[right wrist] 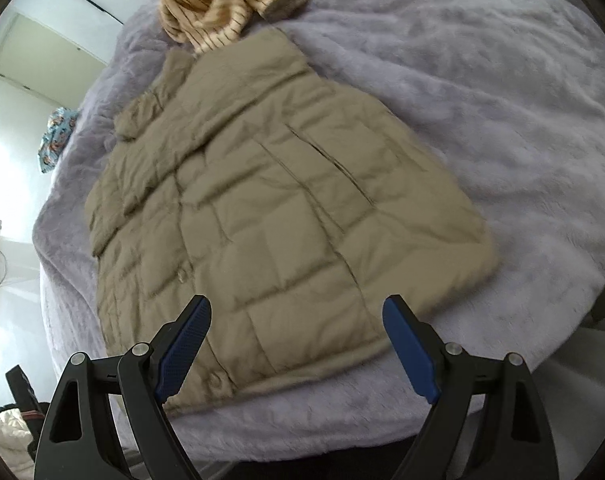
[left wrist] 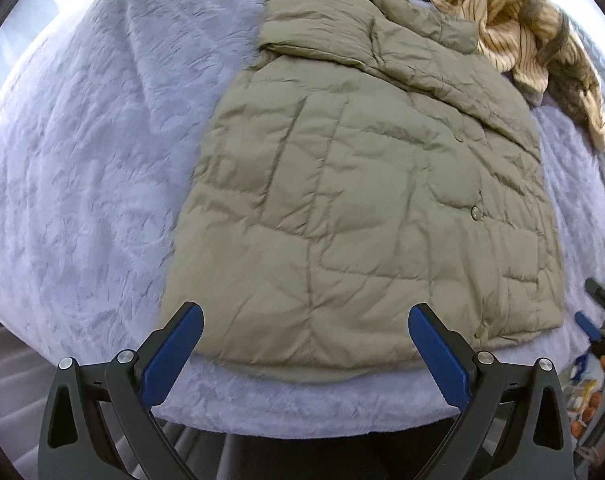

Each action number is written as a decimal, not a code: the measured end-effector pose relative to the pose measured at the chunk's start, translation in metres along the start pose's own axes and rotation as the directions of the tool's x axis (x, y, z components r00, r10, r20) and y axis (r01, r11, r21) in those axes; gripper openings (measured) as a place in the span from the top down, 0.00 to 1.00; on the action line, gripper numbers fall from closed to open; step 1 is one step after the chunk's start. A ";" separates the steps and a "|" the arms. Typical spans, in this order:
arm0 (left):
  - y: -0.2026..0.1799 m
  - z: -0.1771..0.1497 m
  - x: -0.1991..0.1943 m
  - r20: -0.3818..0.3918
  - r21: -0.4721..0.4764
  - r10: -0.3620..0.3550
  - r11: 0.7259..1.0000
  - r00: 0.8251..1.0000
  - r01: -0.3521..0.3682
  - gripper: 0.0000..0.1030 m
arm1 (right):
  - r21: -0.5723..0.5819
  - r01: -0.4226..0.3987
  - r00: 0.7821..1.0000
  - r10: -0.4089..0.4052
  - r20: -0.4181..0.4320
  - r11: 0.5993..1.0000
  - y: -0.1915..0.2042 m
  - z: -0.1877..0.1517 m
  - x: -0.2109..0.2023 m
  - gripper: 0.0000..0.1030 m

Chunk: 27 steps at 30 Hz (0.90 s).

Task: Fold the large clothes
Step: 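Open both tools and move them back toward the jacket hem, then grasp the khaki jacket hem with both tools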

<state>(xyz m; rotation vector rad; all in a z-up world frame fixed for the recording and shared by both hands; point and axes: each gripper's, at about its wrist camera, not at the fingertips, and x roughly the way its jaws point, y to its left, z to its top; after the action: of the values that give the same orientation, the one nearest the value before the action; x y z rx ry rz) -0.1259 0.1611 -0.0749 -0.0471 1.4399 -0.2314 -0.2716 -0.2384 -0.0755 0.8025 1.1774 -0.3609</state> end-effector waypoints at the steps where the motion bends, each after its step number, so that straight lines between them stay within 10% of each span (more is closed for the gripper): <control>1: 0.005 -0.002 0.000 0.000 -0.009 -0.008 1.000 1.000 0.008 0.00 | 0.013 0.010 1.000 -0.010 -0.022 1.000 -0.006 -0.001 0.002 0.13; 7: 0.048 -0.021 0.007 -0.031 -0.105 -0.122 0.987 0.992 0.118 0.00 | 0.183 -0.080 0.990 0.100 -0.100 0.980 -0.046 -0.016 0.013 0.13; 14: 0.057 -0.036 0.036 -0.088 -0.206 -0.325 0.931 0.942 0.302 0.00 | 0.378 -0.198 0.962 0.253 -0.102 0.905 -0.080 -0.035 0.030 0.13; 27: 0.041 -0.032 0.087 -0.081 -0.321 -0.432 0.865 0.898 0.387 0.00 | 0.509 -0.243 0.940 0.330 -0.087 0.826 -0.102 -0.037 0.075 0.13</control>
<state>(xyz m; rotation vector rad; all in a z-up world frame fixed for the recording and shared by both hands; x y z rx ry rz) -0.1425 0.1884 -0.1708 -0.6024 1.5961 -0.3717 -0.3343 -0.2699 -0.1878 1.4693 1.1118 -0.3490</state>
